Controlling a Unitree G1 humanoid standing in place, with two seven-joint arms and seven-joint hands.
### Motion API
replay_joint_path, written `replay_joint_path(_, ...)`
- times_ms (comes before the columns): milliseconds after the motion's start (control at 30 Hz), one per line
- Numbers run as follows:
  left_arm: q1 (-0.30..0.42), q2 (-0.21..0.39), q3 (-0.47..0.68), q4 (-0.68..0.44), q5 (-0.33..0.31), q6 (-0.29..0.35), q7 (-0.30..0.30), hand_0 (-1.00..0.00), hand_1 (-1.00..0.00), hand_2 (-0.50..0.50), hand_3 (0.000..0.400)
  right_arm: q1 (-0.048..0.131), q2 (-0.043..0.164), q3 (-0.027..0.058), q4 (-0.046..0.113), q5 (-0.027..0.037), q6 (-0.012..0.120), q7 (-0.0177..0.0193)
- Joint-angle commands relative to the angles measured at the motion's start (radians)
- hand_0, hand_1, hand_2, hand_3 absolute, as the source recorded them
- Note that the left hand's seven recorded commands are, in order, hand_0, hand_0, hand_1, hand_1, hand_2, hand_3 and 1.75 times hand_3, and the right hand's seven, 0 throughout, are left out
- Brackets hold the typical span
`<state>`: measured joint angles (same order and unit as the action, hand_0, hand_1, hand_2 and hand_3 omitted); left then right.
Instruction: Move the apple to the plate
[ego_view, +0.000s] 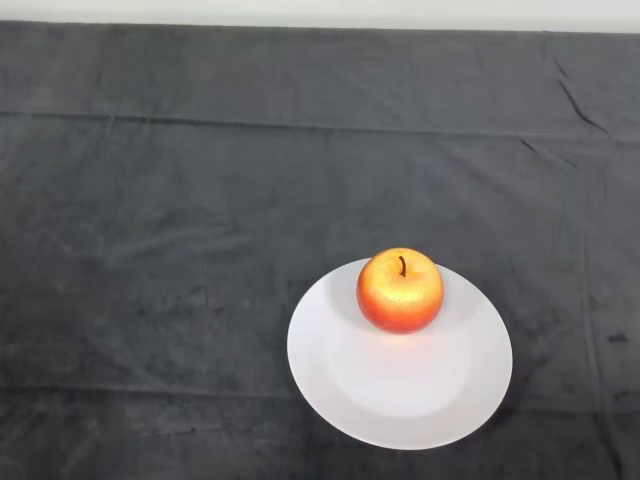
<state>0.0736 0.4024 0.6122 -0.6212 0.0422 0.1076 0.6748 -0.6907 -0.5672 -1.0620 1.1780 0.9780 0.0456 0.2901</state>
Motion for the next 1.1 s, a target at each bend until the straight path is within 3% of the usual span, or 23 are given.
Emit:
replay_joint_path(33, 0.026, 0.007, 0.025, 0.038, -0.005, -0.018, 0.009, 0.0, 0.0, 0.0, 0.0, -0.015, -0.025, -0.001, 0.002, 0.0202, -0.009, 0.0022)
replay_joint_path(1100, 0.031, 0.006, 0.024, 0.033, -0.009, -0.021, 0.011, 0.0, 0.0, 0.0, 0.0, -0.015, -0.025, -0.001, 0.003, 0.0202, -0.009, 0.0022)
